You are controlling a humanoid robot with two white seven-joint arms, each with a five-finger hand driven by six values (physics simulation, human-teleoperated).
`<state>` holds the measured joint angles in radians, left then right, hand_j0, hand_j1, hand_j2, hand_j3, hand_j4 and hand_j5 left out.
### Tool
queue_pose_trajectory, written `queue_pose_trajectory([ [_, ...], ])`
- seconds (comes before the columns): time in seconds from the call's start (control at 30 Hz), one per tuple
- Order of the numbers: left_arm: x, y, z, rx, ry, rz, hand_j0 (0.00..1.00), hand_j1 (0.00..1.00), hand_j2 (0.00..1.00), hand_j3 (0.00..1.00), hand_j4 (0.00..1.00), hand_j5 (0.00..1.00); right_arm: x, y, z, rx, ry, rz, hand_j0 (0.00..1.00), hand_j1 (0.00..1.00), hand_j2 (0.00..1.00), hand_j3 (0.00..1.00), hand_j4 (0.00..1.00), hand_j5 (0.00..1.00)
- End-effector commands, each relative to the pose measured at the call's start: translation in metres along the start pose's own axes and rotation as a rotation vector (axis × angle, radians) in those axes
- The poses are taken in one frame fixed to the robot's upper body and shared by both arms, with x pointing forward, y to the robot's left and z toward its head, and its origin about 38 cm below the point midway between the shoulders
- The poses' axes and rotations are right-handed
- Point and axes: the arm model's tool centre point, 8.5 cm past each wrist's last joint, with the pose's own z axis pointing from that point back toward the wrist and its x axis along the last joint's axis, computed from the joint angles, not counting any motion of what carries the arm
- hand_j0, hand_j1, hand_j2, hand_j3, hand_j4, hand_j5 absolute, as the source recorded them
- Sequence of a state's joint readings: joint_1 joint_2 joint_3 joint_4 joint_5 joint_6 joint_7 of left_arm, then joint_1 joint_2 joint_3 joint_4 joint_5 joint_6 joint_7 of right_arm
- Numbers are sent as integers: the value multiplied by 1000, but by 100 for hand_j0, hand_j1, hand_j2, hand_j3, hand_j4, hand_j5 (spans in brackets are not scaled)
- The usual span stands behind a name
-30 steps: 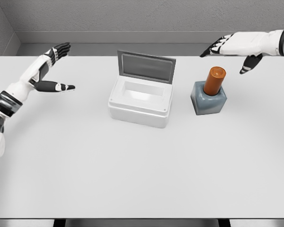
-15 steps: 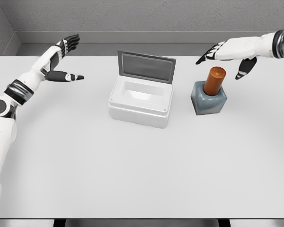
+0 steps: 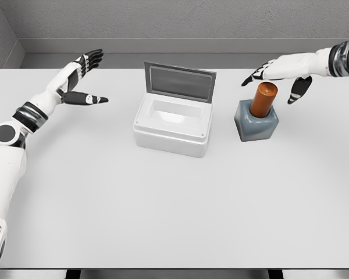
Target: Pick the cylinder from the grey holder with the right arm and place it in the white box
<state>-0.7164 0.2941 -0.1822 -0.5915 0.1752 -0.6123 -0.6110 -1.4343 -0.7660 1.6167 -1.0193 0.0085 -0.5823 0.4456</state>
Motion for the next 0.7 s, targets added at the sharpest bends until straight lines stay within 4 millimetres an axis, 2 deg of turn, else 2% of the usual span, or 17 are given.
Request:
queue_pose_trajectory([
  [0.0,1,-1,-1,0,-4,5,100,100,100,100,100,100,1,-1,0,-4,-5,-1,95,95,95,95,95,95],
  [0.13,1,-4,-3,2,-11,14,100,100,100,100,100,100,9,-6,0,-11,-29,18,95,95,95,95,95,95],
  [0.33,-3,9,-4,9,37,1,100,100,100,100,100,100,24,-8,-3,-8,-75,42,95,95,95,95,95,95],
  [0.5,-2,2,-9,3,28,12,100,100,100,100,100,100,25,-5,-4,1,-78,43,91,91,91,91,91,91],
  [0.67,-4,4,-9,7,41,18,100,100,100,100,100,100,23,-2,-3,8,-74,41,85,85,85,85,85,85],
])
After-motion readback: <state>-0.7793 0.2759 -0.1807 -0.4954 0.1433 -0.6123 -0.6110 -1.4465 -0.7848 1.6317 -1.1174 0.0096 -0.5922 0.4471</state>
